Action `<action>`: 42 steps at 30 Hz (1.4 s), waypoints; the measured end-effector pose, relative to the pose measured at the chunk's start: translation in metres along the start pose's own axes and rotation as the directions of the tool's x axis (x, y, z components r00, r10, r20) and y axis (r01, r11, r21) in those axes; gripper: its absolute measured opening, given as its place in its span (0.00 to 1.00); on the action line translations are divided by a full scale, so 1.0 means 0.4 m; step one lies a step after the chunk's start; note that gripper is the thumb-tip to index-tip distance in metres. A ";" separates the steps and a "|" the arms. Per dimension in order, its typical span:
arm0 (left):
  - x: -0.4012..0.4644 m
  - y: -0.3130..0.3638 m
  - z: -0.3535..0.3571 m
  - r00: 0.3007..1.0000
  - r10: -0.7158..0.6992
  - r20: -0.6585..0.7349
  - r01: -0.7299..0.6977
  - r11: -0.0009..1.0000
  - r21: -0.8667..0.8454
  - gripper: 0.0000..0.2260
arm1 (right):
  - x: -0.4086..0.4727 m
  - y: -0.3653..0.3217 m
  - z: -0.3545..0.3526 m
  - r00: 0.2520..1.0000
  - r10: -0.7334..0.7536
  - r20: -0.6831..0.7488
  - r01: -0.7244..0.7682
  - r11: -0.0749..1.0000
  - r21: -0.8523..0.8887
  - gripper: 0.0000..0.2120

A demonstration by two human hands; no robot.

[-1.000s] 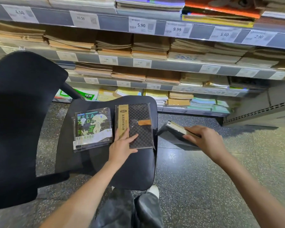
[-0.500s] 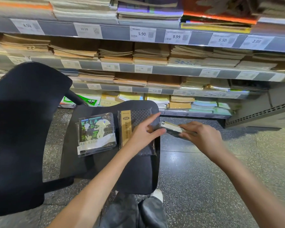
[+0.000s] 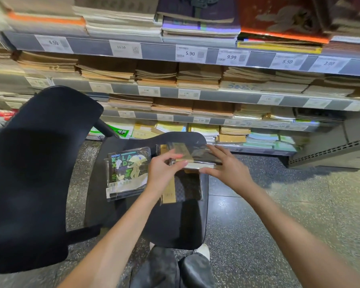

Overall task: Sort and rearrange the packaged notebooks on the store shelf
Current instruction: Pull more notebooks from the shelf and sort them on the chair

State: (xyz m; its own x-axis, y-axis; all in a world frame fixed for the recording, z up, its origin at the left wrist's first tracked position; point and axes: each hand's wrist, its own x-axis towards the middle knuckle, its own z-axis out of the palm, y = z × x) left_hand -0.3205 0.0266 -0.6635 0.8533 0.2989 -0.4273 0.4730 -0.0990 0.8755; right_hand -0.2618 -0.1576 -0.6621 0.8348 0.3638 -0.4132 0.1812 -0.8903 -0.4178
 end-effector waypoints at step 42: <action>0.056 0.045 -0.075 0.944 -0.033 0.330 -0.215 0.696 0.685 0.19 | 0.039 -0.087 -0.027 0.983 0.051 0.179 -0.071 0.992 0.108 0.28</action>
State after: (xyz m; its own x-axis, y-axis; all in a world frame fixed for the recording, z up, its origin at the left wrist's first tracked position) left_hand -0.2996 0.0599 -0.6504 0.8617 -0.0275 -0.5067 0.2965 -0.7831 0.5467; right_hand -0.2494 -0.1240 -0.6455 0.7365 0.3610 -0.5720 0.0642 -0.8791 -0.4722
